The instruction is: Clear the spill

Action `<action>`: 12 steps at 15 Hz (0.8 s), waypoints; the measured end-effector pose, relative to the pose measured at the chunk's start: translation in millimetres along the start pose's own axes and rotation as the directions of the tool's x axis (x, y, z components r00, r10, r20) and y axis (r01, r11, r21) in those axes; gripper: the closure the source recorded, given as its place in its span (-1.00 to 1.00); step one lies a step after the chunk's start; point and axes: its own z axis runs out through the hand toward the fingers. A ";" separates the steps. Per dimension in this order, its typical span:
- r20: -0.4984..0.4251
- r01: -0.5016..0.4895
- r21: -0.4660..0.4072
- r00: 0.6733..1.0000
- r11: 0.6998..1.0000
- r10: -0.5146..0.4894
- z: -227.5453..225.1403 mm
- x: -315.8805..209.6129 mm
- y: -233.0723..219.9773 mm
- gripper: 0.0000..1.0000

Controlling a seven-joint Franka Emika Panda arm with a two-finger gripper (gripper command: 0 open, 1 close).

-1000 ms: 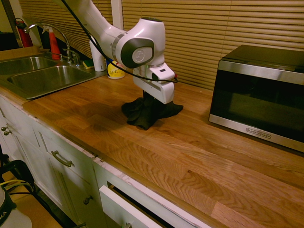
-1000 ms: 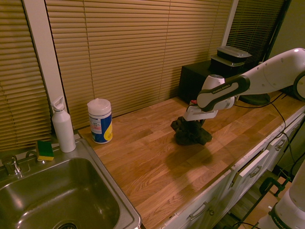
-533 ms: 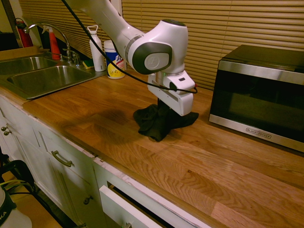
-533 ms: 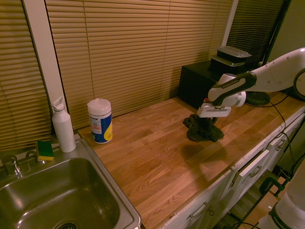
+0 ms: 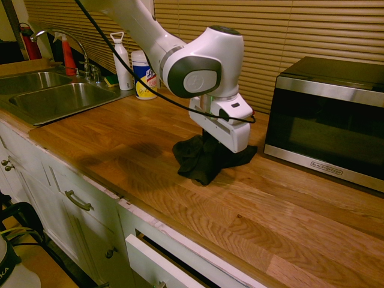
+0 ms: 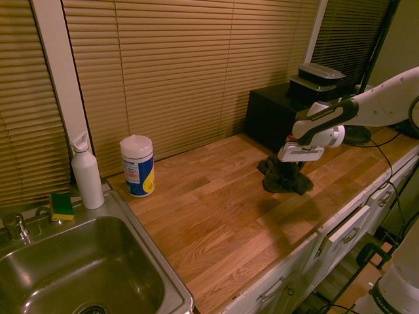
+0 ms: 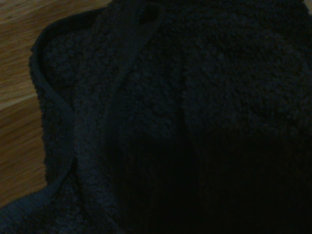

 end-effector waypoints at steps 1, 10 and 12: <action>0.001 0.023 -0.006 1.000 1.000 -0.023 -0.8 -12.7 2.9 1.00; 0.033 0.161 -0.042 0.987 0.986 -0.159 -1.3 -177.6 -36.5 1.00; 0.028 0.185 -0.046 0.983 0.982 -0.184 2.0 -208.2 -52.3 1.00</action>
